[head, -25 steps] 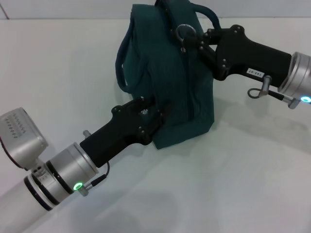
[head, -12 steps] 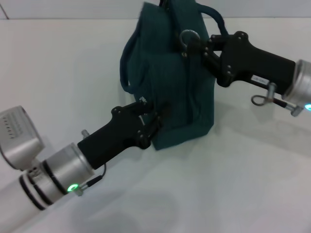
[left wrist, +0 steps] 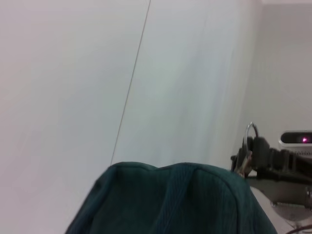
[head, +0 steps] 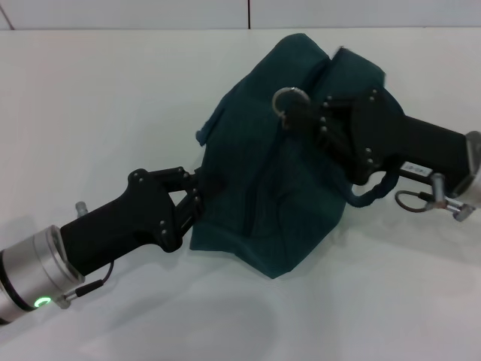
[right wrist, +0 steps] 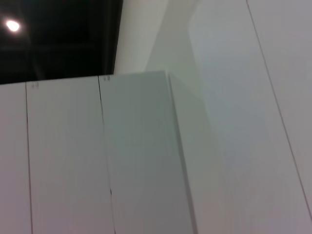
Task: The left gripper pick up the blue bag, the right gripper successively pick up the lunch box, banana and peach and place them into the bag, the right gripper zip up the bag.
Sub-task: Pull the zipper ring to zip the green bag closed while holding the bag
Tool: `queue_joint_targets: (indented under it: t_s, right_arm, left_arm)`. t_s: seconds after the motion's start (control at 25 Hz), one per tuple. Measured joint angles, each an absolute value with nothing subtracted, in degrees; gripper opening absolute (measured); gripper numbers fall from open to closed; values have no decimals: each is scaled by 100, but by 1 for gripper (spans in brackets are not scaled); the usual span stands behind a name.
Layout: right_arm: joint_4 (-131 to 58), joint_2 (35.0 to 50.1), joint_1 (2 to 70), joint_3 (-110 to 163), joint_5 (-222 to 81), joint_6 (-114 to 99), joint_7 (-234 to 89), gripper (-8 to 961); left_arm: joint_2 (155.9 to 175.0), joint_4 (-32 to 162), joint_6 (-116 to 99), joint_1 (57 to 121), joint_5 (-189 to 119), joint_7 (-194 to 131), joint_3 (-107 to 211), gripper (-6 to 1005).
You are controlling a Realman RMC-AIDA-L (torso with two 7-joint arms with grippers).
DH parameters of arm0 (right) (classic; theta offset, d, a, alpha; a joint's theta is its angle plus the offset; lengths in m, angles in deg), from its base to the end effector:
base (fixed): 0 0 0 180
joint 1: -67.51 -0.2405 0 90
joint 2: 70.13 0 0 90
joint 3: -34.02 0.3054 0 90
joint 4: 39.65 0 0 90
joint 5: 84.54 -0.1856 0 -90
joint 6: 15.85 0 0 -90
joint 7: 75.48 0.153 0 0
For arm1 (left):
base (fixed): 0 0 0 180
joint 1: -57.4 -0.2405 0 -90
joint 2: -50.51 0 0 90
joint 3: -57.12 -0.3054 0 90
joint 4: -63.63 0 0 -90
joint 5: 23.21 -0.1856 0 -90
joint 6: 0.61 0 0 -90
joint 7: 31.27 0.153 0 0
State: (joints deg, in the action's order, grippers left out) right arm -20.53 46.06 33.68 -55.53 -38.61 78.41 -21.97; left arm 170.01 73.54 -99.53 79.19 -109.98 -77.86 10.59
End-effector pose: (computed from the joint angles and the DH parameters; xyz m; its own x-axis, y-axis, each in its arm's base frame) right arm 0.1966 0.3222 -0.0489 0.5106 -0.0404 -0.8589 -0.1970 -0.9778 -0.0711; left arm -0.2875 0.2551 -0.0613 0.5273 0.1425 0.8376 0.4681 -0.8715 -0.1464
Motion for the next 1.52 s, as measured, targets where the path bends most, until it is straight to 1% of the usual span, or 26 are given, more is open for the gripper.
queue_joint_targets:
  t_s: [0.12, 0.44, 1.08, 1.32, 1.52]
  right_arm:
    - [-2061, 4606, 3295, -5741, -4019, 7534, -2128, 15]
    - [-2090, 4606, 3265, -5938, -5101, 6853, -1803, 15]
    - [-2148, 4606, 3326, -6033, -5500, 6212, -1834, 15]
    - [-2154, 4606, 3358, -6176, -5493, 6258, -1877, 15]
    - [-2163, 4606, 3390, -6207, -5492, 6323, -1883, 15]
  left_arm:
    - [17001, 7351, -9841, 7920, -11007, -7746, 1050, 110]
    - [17016, 7322, -9533, 7944, -11115, -7723, 979, 64]
    - [17037, 7221, -9482, 7945, -10913, -7680, 1018, 57]
    - [17041, 7069, -9645, 8007, -10571, -7808, 1020, 116]
    - [17048, 7069, -9717, 8113, -10486, -7947, 1019, 230]
